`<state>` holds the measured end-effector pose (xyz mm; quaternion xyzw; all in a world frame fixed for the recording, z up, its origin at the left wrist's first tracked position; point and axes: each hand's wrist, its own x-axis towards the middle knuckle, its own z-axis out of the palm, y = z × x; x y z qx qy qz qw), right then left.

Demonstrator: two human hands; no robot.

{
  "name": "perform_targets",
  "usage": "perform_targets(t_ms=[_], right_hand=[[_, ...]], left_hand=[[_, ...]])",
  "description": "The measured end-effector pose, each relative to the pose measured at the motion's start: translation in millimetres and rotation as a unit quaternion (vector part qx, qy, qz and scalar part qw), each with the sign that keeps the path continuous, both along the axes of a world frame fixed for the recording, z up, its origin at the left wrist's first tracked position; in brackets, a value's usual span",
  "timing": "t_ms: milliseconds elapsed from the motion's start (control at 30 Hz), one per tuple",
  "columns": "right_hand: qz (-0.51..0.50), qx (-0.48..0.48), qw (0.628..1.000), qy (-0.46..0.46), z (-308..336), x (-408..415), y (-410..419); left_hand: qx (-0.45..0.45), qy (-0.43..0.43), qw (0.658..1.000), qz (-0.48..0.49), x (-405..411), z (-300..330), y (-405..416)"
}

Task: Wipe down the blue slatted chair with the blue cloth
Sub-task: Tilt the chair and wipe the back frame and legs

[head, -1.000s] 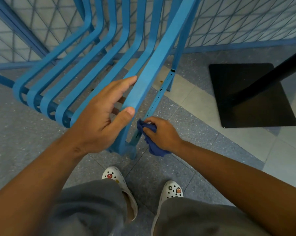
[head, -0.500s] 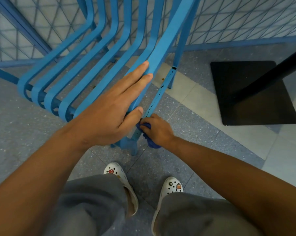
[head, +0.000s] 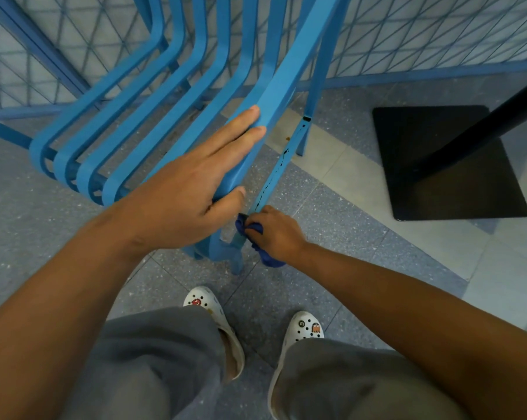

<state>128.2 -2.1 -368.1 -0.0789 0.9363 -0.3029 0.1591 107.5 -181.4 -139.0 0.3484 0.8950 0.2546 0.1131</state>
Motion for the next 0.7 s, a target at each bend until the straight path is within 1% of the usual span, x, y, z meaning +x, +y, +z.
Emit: perform_targets(t_ms=[133, 233, 333, 400, 467, 600, 700], right_hand=[[-0.042, -0.003, 0.999, 0.000, 5.0, -14.7, 6.7], [-0.038, -0.007, 0.999, 0.000, 3.7, -13.3, 6.0], [0.008, 0.016, 1.000, -0.021, 2.2, -7.6, 1.4], [0.034, 0.019, 0.999, -0.018, 2.1, -8.4, 0.8], [0.024, 0.009, 1.000, -0.011, 3.1, -15.2, 4.3], [-0.056, -0.017, 0.998, 0.013, 3.0, -24.4, 15.5], [-0.033, -0.017, 0.999, -0.010, 5.0, -12.1, 9.6]], left_hand=[[-0.058, -0.003, 0.998, -0.015, -15.9, 14.2, 11.2], [-0.091, -0.026, 0.995, -0.034, -35.6, 22.9, 26.2], [-0.093, -0.054, 0.993, -0.037, -50.3, 26.3, 36.7], [-0.090, -0.062, 0.993, -0.035, -53.5, 24.4, 38.3], [-0.090, -0.063, 0.993, -0.033, -53.0, 22.1, 38.3], [-0.095, -0.066, 0.993, -0.029, -51.7, 22.1, 38.2], [-0.097, -0.069, 0.992, -0.031, -51.6, 22.9, 38.8]])
